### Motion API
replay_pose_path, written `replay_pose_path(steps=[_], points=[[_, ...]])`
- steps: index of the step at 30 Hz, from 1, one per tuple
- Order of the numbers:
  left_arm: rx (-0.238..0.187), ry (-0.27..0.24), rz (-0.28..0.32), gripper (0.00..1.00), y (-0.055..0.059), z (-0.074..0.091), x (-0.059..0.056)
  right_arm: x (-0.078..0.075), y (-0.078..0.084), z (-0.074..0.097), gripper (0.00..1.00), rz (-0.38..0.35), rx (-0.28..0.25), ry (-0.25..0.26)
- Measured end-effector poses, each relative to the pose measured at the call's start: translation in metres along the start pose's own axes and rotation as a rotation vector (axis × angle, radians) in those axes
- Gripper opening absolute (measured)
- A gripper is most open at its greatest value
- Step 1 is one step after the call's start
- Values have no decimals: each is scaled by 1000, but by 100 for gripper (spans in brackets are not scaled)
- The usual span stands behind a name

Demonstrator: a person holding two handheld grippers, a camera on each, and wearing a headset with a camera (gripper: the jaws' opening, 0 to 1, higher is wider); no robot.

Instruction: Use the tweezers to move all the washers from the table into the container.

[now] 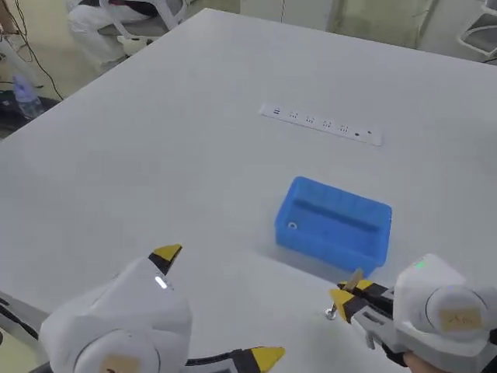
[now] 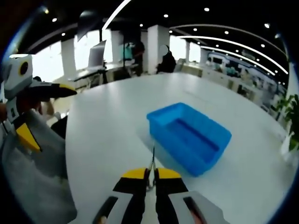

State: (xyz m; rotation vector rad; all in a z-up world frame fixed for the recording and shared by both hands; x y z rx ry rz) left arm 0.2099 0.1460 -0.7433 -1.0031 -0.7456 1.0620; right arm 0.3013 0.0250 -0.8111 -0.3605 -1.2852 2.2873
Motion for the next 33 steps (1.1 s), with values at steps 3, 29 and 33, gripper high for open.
replay_pose_path(steps=[3,29,33], points=[[-8,-18,13,99,-2,2,4,-2,-1,2,3,-7,-1,2],[-82,-53,-9,99,-20,19,4,-47,-90,28,3,-20,-127,63],[-78,-46,-2,99,-19,21,2,-57,-97,23,3,-19,-136,77]])
Point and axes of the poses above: the centre of the closed fingertips' face, and the gripper's own axes: z roughly backward along the fingers, x roughly to its left, y roughly out of its underside, the point moved 1 cm from there along z, roughly backward along the fingers, and after that the axes turned 7 degrees about -x, right-handed, at the moved point
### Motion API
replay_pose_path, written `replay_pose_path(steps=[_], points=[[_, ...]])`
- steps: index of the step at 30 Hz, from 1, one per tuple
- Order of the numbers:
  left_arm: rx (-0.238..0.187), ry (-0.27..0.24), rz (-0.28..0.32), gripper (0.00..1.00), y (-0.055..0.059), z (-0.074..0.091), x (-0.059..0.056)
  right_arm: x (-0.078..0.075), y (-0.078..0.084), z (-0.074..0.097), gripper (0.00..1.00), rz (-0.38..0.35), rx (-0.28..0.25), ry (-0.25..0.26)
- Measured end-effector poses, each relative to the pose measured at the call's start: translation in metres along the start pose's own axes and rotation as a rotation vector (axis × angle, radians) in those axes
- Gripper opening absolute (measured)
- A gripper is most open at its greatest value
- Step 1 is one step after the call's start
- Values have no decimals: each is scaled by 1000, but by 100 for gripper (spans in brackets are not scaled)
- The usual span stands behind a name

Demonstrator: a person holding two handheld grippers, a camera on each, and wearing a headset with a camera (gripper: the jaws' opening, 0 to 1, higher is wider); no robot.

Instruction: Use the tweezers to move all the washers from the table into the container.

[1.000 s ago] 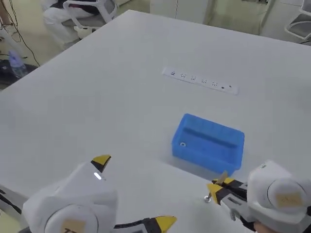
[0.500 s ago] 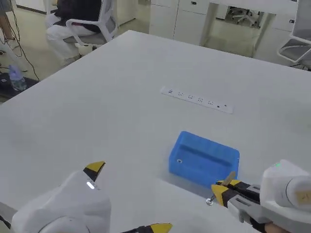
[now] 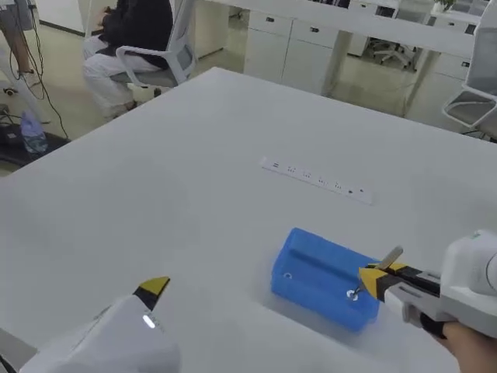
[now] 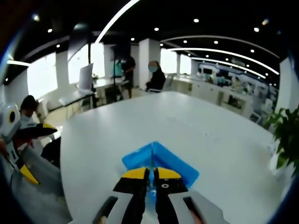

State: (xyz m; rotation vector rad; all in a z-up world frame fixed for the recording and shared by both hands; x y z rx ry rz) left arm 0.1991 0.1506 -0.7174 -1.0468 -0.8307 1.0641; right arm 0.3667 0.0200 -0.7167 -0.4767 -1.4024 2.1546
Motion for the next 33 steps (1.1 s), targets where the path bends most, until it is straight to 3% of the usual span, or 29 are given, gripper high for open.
replay_pose_path(steps=[10,18,27,33], points=[[9,20,-29,99,-2,4,-4,-22,20,-23,3,28,59,39],[16,40,-39,99,-2,4,-11,-28,46,-30,3,18,120,53],[29,30,-52,99,0,5,-9,-27,71,-39,3,-15,168,54],[36,32,-57,99,1,8,-10,-28,80,-41,3,-15,191,60]])
Point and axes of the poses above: the centre of the closed fingertips' face, and the gripper's own axes: z roughly backward along the fingers, x roughly to its left, y roughly out of its underside, the point moved 1 cm from there along z, roughly backward along the fingers, and after that the axes turned 7 degrees about -x, right-handed, at the moved point
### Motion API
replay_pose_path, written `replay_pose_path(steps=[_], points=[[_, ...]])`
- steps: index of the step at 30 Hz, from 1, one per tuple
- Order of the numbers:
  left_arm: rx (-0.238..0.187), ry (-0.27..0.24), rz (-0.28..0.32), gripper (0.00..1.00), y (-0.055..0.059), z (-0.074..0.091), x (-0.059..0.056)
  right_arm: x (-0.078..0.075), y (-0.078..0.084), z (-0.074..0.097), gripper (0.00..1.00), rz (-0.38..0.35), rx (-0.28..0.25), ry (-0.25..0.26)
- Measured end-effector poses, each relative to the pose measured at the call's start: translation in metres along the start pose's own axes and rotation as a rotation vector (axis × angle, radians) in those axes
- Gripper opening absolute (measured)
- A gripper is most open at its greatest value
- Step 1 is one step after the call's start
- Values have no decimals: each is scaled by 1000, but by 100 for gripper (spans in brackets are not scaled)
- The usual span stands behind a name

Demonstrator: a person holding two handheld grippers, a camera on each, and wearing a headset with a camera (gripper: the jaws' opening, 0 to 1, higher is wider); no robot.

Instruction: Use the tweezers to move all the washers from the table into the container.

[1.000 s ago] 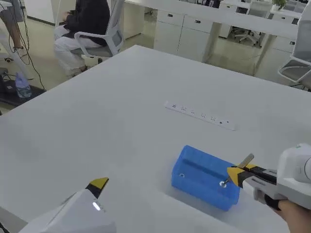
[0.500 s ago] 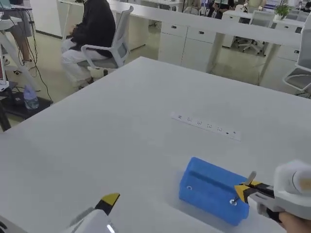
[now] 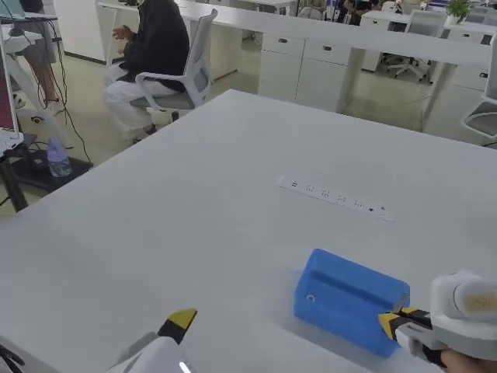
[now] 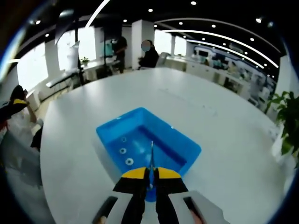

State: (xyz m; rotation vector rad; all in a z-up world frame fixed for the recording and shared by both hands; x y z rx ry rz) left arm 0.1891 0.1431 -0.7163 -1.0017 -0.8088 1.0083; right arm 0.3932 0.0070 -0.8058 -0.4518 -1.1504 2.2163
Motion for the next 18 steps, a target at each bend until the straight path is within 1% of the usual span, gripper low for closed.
replay_pose_path(steps=[1,2,4,6,8,11,12,13,14,15,16,17,18], points=[[1,0,-2,99,0,0,0,0,3,-1,3,-2,7,0],[0,1,-5,99,0,0,-1,-1,1,0,3,-7,-9,2],[-5,5,-13,95,-3,0,-2,-1,0,0,3,-17,-1,-2],[-16,12,-15,94,-6,-1,-3,-2,1,0,4,-24,-1,0],[-29,33,-8,91,-11,-2,-6,-3,1,1,4,-34,4,1],[-44,72,-17,85,-19,-4,-10,-3,-3,5,4,-41,-20,9],[-48,97,-20,80,-22,-5,-12,-3,-8,10,4,-40,-36,14],[-37,108,-12,76,-23,-6,-12,-3,-14,15,4,-43,-50,16],[-28,120,18,73,-25,-7,-12,-3,-20,20,4,-42,-71,21],[-39,137,37,71,-28,-8,-12,-4,-24,23,4,-37,-84,25],[-50,169,70,71,-34,-10,-14,-3,-31,30,4,-30,-110,26],[-55,178,86,72,-37,-11,-13,-1,-36,35,4,-25,-131,19],[-67,185,96,76,-43,-13,-10,3,-44,43,4,-17,-154,12]])
Point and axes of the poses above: the centre of the closed fingertips' face, and the gripper's own axes: z roughly backward along the fingers, x roughly to its left, y roughly out of its underside, the point moved 1 cm from there along z, roughly backward along the fingers, and after that the axes turned 7 degrees about -x, right-handed, at the moved point
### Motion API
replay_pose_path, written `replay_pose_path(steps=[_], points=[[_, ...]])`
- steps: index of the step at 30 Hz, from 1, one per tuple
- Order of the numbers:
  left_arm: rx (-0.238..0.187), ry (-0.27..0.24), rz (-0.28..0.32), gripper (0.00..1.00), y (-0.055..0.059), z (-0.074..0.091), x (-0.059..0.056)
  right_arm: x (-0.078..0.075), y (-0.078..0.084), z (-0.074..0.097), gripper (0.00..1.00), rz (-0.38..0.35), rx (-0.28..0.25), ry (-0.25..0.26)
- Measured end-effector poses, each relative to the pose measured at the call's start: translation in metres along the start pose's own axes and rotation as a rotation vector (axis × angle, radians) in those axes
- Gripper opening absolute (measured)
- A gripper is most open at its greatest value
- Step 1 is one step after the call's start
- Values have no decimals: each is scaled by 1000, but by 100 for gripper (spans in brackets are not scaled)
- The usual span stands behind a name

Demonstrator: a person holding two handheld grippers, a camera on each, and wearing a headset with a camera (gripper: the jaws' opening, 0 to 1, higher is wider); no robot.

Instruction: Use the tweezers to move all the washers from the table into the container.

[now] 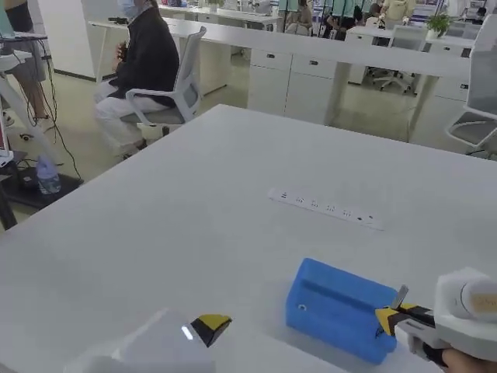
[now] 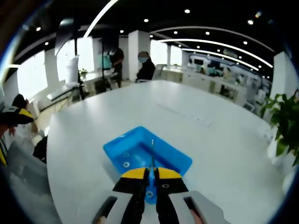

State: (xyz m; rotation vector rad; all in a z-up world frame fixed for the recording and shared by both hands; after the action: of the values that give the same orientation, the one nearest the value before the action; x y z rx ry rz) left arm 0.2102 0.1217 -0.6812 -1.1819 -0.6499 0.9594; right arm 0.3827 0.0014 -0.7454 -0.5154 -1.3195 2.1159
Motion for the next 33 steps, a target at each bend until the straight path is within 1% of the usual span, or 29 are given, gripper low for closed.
replay_pose_path(steps=[1,2,4,5,6,7,8,9,10,11,12,13,14,15,16,17,18,19,20,21,22,23,24,26,29,30,31,32,33], points=[[-11,10,1,80,-4,-1,1,3,-6,5,4,7,-17,-6],[-12,12,-4,84,-7,-3,4,7,-13,12,4,15,-42,-20],[2,25,-30,90,-13,-5,6,16,-21,22,4,34,-58,-50],[8,69,-72,90,-16,-7,3,21,-24,27,4,44,-66,-60],[18,76,-80,89,-16,-7,3,27,-28,31,4,52,-77,-77],[45,92,-89,88,-16,-8,2,36,-30,37,4,58,-75,-113],[56,95,-87,88,-18,-9,1,47,-34,43,4,68,-82,-141],[61,122,-95,85,-22,-10,-3,54,-37,47,4,86,-93,-164],[58,129,-98,78,-26,-11,-5,60,-38,51,4,98,-90,-175],[47,155,-139,68,-31,-13,-8,71,-38,56,4,108,-77,-209],[24,164,-160,61,-35,-15,-10,80,-38,59,4,101,-71,-247],[-12,181,-170,56,-44,-17,-14,92,-38,64,4,89,-68,-291],[-42,198,-137,51,-50,-19,-18,98,-38,66,4,94,-69,-315],[-52,228,-114,48,-54,-19,-22,105,-37,69,4,103,-61,-343],[-51,271,-84,46,-56,-20,-27,114,-33,73,4,120,-33,-384],[-45,290,-83,43,-57,-21,-29,119,-31,74,4,136,-27,-395],[-54,318,-111,41,-60,-23,-32,123,-28,77,3,169,-15,-408],[-58,337,-131,39,-61,-24,-34,126,-27,78,3,169,-10,-415],[-48,377,-167,35,-59,-25,-39,132,-25,81,3,173,-3,-434],[-29,403,-164,33,-56,-25,-43,135,-23,82,4,172,4,-448],[-4,456,-168,32,-51,-25,-50,140,-21,84,4,176,16,-467],[5,493,-166,31,-48,-24,-56,145,-17,86,4,183,33,-481],[11,505,-171,31,-46,-25,-57,149,-12,87,4,204,54,-489],[39,563,-187,31,-39,-25,-66,155,-3,89,3,270,83,-493],[70,628,-218,27,-30,-25,-76,162,7,91,3,324,119,-520],[66,624,-217,27,-29,-27,-76,164,10,91,3,342,131,-525],[65,630,-217,25,-27,-28,-77,164,13,90,3,350,141,-526],[70,657,-221,22,-25,-27,-79,165,16,90,3,357,153,-529],[91,689,-226,18,-21,-26,-81,166,18,90,3,364,157,-534]])
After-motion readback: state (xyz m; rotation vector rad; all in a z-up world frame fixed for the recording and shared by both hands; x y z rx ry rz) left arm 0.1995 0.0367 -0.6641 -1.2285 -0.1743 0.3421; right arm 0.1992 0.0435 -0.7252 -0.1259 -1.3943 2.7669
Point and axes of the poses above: the centre of the closed fingertips' face, and the gripper's own axes: z roughly backward along the fingers, x roughly to its left, y roughly out of its underside, the point moved 1 cm from there along z, roughly backward along the fingers, and after that the axes turned 7 degrees about -x, right-handed, at the moved point
